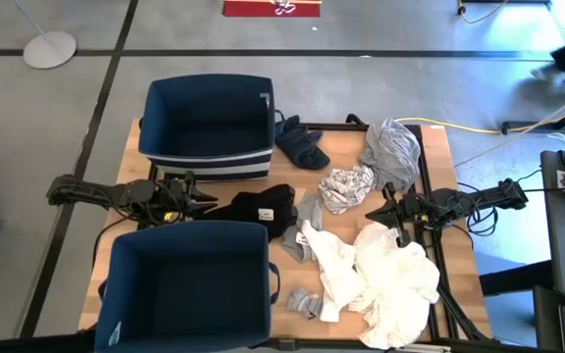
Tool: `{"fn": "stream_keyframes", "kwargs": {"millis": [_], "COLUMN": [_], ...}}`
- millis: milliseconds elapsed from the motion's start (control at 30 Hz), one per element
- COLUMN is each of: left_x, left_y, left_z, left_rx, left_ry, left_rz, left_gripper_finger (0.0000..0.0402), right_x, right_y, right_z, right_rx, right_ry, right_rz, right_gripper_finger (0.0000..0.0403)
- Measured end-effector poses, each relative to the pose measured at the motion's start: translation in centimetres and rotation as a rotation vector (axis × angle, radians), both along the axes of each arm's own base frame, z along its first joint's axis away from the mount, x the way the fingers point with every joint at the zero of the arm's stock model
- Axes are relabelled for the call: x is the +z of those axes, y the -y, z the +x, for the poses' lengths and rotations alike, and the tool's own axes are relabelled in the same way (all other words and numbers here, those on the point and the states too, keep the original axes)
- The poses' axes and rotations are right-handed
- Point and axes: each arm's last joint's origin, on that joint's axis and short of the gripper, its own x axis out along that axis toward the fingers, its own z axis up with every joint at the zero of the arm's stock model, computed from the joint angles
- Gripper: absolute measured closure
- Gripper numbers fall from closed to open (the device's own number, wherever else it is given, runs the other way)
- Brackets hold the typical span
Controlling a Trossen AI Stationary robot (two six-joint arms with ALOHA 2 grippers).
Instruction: Sort clothes
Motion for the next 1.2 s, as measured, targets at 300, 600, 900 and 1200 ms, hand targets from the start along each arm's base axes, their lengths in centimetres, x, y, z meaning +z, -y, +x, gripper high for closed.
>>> {"fn": "stream_keyframes", "kwargs": {"millis": [300,600,900,1200], "left_x": [0.00,0.00,0.00,0.00], "left_y": [0.00,0.00,0.00,0.00], "left_z": [0.00,0.00,0.00,0.00], "left_rx": [0.000,0.000,0.000,0.000], "left_ry": [0.000,0.000,0.000,0.000], "left_rz": [0.000,0.000,0.000,0.000], "left_gripper_finger": [0.0341,0.0341,0.0341,0.0341], "right_x": [-0.01,-0.01,-0.01,-0.01], "right_y": [0.00,0.00,0.00,0.06], "right_z": [0.00,0.00,0.00,0.01], "right_rx": [0.000,0.000,0.000,-0.023], "right_ry": [0.000,-0.001,0.000,0.002], "right_rz": [0.000,0.000,0.000,-0.018], "right_gripper_finger": [0.0395,0.0395,0.0395,0.0395]}}
